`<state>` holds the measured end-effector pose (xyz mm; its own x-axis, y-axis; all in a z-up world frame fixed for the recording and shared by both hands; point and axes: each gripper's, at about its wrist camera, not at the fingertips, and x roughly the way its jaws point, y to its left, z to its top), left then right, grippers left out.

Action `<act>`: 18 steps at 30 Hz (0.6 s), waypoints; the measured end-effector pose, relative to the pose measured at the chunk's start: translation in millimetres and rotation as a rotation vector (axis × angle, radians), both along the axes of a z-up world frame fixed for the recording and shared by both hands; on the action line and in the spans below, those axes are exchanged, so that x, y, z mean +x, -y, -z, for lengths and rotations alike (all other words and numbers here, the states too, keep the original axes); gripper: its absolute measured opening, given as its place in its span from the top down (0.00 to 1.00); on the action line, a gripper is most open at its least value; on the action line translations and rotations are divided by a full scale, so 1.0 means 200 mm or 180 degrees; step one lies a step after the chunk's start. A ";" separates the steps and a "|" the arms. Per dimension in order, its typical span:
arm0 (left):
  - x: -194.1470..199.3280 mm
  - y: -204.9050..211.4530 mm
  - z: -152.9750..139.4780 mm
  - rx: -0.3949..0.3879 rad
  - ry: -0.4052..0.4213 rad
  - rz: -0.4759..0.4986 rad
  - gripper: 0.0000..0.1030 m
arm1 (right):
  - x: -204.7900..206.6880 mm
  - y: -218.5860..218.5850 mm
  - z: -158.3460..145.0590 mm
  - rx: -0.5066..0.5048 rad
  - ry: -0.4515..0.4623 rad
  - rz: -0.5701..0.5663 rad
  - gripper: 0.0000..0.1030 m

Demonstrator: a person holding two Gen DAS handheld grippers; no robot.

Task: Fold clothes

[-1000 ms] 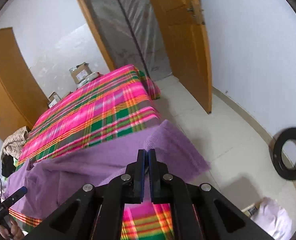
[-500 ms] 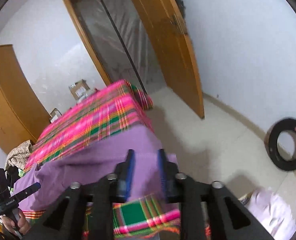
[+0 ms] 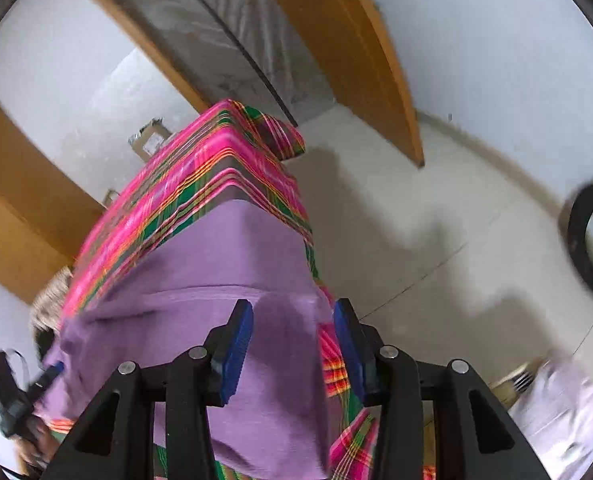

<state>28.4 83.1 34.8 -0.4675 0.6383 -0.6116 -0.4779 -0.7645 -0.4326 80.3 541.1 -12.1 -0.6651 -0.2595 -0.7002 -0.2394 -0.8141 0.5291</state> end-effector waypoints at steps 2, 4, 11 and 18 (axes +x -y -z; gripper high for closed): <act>-0.01 -0.02 0.01 -0.0014 0.0014 0.0025 0.67 | 0.01 -0.03 0.04 -0.0248 0.0012 -0.0032 0.56; -0.03 -0.05 0.02 -0.0024 0.0032 0.0058 0.67 | 0.00 -0.04 0.07 -0.0448 -0.0009 -0.0108 0.56; -0.03 -0.08 0.02 -0.0049 0.0035 0.0074 0.67 | 0.00 -0.05 0.02 -0.0338 -0.0120 -0.0133 0.91; -0.02 -0.08 0.02 -0.0053 0.0032 0.0059 0.67 | 0.04 -0.05 -0.11 -0.0227 -0.0344 -0.0172 0.96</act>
